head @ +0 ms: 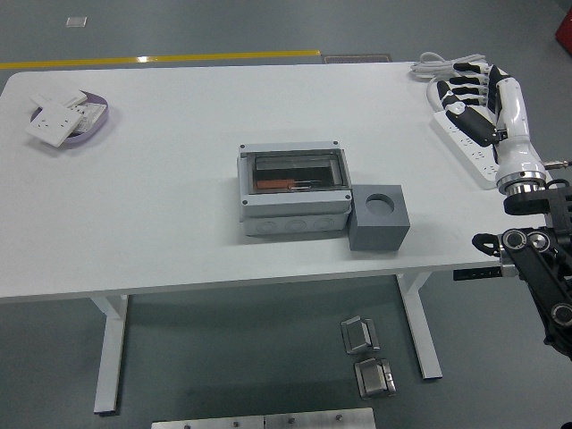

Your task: Pick up the cylinder from the cube,place it in the box,flap close box

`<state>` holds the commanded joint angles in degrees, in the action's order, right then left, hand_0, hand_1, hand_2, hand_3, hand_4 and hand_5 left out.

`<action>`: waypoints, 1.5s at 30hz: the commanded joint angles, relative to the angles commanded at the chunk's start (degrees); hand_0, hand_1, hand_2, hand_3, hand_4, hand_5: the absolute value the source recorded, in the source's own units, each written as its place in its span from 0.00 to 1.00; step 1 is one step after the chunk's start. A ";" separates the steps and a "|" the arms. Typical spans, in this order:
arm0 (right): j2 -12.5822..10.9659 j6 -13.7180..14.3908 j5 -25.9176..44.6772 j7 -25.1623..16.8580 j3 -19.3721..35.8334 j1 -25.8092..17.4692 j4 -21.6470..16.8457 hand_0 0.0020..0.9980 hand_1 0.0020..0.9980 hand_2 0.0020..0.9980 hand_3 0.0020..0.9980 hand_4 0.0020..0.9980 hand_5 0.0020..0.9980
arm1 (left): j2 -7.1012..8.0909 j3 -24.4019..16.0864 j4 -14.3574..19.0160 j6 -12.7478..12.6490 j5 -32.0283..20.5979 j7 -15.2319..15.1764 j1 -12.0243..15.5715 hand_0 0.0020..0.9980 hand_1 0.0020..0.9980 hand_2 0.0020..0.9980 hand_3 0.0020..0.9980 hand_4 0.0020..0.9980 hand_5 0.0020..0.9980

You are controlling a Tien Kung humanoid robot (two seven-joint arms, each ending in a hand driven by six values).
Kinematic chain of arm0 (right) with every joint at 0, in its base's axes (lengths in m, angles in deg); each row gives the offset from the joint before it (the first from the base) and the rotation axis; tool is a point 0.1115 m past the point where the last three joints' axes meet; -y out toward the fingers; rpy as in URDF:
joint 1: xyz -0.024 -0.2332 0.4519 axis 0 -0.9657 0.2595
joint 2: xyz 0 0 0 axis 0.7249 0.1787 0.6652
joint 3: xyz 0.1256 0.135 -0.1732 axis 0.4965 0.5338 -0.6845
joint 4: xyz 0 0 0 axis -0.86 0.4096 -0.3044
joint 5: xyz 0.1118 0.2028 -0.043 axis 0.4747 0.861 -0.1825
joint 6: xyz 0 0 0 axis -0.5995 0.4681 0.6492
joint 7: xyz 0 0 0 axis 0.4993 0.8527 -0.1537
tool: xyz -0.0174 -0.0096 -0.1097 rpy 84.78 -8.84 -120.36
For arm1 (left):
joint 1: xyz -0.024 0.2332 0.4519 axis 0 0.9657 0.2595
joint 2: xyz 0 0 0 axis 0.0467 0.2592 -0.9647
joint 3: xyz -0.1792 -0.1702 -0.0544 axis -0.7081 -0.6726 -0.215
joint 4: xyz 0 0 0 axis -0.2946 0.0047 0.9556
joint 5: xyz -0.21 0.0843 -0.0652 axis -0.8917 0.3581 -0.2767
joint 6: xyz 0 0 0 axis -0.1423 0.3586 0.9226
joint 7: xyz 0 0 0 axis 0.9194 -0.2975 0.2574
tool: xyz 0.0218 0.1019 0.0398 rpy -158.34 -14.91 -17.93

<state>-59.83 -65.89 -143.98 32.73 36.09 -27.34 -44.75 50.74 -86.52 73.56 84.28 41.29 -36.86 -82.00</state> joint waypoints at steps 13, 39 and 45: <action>0.39 -1.98 8.94 -5.40 4.67 -4.02 2.86 0.56 0.61 0.63 0.67 0.72 0.38 | 1.04 -0.05 0.00 0.39 -0.30 0.72 -1.39 0.59 0.61 0.61 0.65 0.68 0.30; 1.62 -3.25 9.83 -7.46 2.86 -3.01 4.81 0.74 0.70 0.70 0.73 0.72 0.34 | 0.16 -1.56 0.00 0.09 0.82 1.11 -0.29 0.59 0.61 0.61 0.65 0.68 0.30; 1.82 -3.09 10.14 -7.70 3.29 -3.12 4.92 0.73 0.70 0.70 0.72 0.72 0.34 | 0.21 -1.31 0.00 0.18 0.39 0.83 -0.36 0.59 0.61 0.61 0.65 0.68 0.30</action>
<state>-58.01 -68.98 -133.83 25.03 39.38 -30.46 -39.84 50.95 -87.83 73.56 84.46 41.69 -36.03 -82.36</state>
